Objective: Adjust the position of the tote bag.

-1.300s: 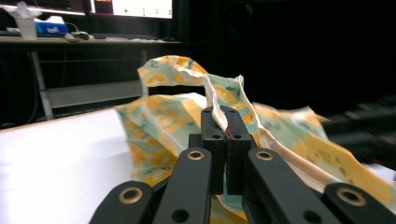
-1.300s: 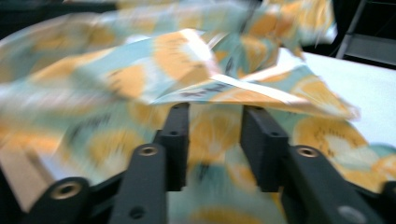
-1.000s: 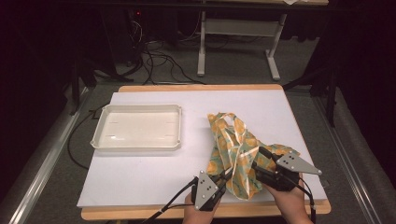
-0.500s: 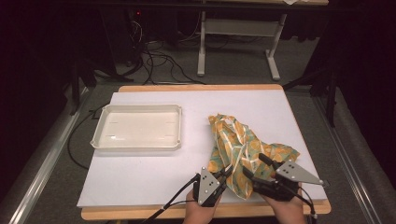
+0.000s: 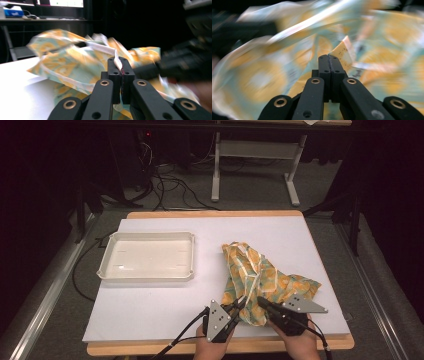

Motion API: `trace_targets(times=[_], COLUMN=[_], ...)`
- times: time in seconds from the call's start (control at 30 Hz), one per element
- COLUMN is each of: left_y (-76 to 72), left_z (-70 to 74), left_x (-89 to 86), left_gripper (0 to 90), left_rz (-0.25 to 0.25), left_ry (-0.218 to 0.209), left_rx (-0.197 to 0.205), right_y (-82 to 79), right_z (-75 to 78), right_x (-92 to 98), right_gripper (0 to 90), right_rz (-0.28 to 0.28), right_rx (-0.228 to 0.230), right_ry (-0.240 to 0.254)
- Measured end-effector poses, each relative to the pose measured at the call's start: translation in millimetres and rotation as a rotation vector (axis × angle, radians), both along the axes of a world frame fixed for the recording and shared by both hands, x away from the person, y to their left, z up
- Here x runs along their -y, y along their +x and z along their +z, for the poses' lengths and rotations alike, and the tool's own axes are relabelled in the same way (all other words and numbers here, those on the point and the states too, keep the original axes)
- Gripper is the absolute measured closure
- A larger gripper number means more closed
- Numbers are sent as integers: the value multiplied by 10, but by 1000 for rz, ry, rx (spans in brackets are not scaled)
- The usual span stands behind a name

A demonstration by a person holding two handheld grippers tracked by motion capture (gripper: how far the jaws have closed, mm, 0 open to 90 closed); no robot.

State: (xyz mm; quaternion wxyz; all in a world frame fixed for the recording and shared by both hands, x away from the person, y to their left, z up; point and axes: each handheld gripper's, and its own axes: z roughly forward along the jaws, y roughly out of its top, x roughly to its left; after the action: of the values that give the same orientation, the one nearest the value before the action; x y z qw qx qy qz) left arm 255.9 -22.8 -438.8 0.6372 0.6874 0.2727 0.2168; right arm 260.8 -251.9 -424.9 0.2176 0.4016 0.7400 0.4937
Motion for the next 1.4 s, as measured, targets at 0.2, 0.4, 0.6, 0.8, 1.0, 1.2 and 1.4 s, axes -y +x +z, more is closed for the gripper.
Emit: trace_targets(times=[0.2,0.4,0.6,0.8,1.0,1.2,1.4], left_y=[-202,-192,-126,-12,316,617,666], left_z=[-188,-246,-165,26,107,98,-89], left_x=[232,465,336,119,-128,-141,171], left_gripper=[898,795,520,457,319,181,707], left_rz=[-121,-174,-163,-73,118,95,26], left_ry=[73,85,63,7,-17,-84,19], left_rx=[-41,-60,-54,-9,-21,-181,-255], right_y=[293,352,200,53,-25,-21,34], right_z=[202,316,239,112,112,145,131], right_x=[520,538,782,1046,1276,1393,1427], right_gripper=[900,900,900,900,900,900,900], right_rz=[-150,-151,-194,-233,-291,-327,-345], right_rx=[58,115,136,121,132,150,145], right_ry=[-22,-87,-73,-104,-85,-85,-90])
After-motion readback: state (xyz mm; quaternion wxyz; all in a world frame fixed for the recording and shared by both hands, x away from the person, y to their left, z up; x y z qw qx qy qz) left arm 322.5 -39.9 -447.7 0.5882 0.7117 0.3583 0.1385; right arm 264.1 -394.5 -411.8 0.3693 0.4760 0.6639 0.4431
